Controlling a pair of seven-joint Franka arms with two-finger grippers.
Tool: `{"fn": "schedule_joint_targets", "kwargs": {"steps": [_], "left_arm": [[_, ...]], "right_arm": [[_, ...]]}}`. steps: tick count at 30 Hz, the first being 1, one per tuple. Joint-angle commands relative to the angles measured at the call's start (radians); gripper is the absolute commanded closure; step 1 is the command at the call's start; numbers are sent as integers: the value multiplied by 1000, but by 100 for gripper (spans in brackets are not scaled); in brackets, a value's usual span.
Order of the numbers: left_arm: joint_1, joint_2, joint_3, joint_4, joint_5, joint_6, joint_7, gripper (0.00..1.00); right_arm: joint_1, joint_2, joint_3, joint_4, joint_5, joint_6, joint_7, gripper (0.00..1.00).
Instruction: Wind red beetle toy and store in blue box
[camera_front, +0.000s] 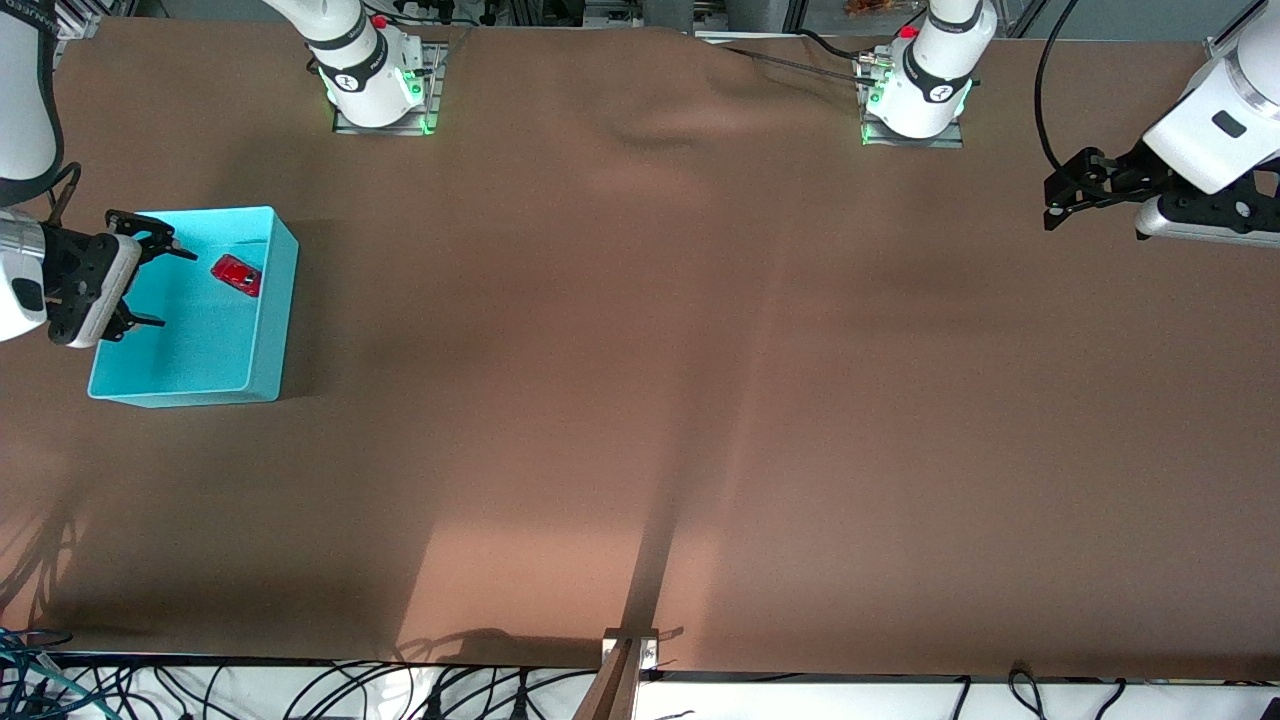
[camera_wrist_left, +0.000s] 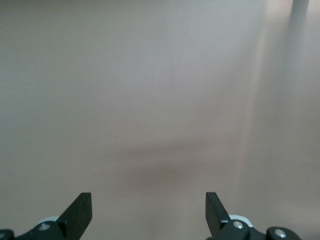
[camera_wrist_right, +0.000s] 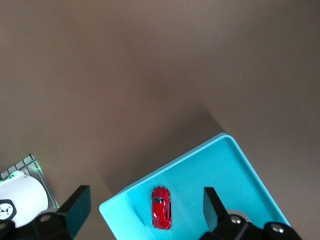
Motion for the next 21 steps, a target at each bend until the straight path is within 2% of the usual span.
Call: {"fn": "schedule_joint_targets", "kwargs": {"steps": [1, 11, 15, 21], "left_arm": [[6, 17, 0, 36, -15, -25, 20, 0], [6, 17, 0, 36, -15, -25, 20, 0], [6, 17, 0, 36, -15, -25, 20, 0], [6, 17, 0, 36, -15, -25, 20, 0]], "right_arm": [[35, -23, -3, 20, -31, -53, 309, 0], [92, -69, 5, 19, -40, -60, 768, 0], [139, -100, 12, 16, -133, -89, 839, 0], [144, -165, 28, -29, -146, -92, 882, 0]]}}
